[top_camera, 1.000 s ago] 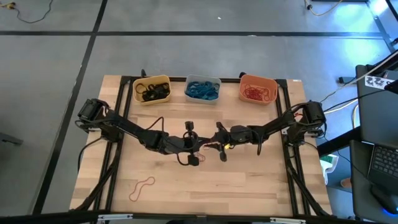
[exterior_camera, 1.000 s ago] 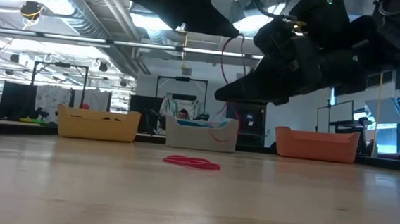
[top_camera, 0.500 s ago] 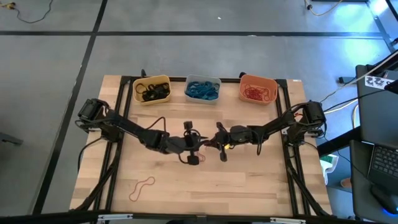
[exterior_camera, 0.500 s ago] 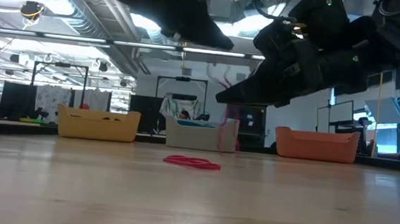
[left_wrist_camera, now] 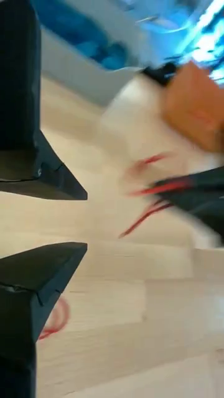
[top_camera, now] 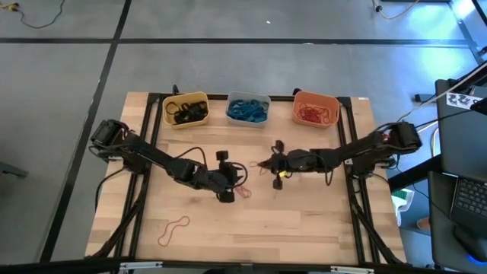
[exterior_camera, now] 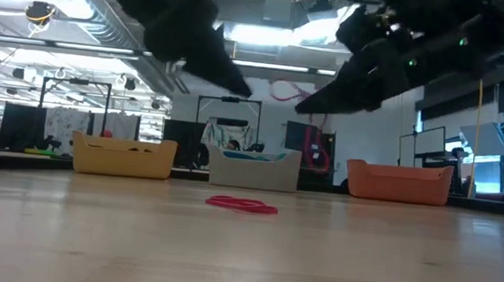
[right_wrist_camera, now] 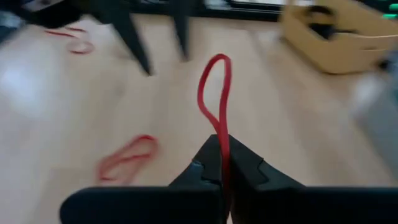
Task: Sort rubber bands into baskets
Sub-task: Put the red rubber band into the orange bin
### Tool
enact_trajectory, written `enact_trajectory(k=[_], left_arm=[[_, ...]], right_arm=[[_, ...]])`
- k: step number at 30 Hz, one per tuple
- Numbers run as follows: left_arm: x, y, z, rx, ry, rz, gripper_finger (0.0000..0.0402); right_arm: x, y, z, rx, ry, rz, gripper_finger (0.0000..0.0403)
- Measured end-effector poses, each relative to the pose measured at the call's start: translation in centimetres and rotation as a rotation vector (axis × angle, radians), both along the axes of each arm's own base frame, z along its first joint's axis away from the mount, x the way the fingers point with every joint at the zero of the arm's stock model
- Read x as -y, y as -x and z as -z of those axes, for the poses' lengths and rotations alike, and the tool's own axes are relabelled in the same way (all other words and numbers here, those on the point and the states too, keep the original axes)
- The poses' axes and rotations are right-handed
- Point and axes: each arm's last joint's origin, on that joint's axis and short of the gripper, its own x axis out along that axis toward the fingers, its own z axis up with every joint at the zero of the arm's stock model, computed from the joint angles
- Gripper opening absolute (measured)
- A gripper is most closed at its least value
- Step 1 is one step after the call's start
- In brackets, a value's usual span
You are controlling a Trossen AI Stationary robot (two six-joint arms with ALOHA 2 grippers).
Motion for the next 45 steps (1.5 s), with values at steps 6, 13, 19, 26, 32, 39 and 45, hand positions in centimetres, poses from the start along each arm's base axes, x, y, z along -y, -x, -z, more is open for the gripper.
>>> enact_trajectory(k=[6, 13, 19, 26, 32, 39, 45], left_arm=[[0.6, 1.4, 2.4, -0.046, 0.107, -0.075, 0.0118], [0.6, 2.2, 3.8, -0.016, 0.144, -0.094, 0.0118], [0.1, 2.0, 3.8, 0.010, 0.156, -0.109, 0.0118], [0.1, 2.0, 3.8, 0.006, 0.155, -0.111, 0.0118], [0.1, 2.0, 3.8, 0.006, 0.155, -0.111, 0.0118], [0.1, 2.0, 3.8, 0.006, 0.155, -0.111, 0.0118], [0.1, 2.0, 3.8, 0.006, 0.155, -0.111, 0.0118]], right_arm=[[0.9, 2.1, -2.7, -0.027, 0.185, 0.169, 0.0007], [2.1, 4.3, -5.2, -0.071, 0.465, 0.377, 0.0007], [5.4, 5.4, -5.8, -0.186, 0.604, 0.537, 0.0007], [10.9, 7.1, -5.2, -0.355, 0.603, 0.729, 0.0007], [14.8, 9.3, -4.5, -0.449, 0.516, 0.856, 0.0007], [17.6, 11.6, -3.5, -0.402, 0.199, 0.892, 0.0008], [18.7, 13.0, -2.8, -0.416, 0.050, 0.953, 0.0027]])
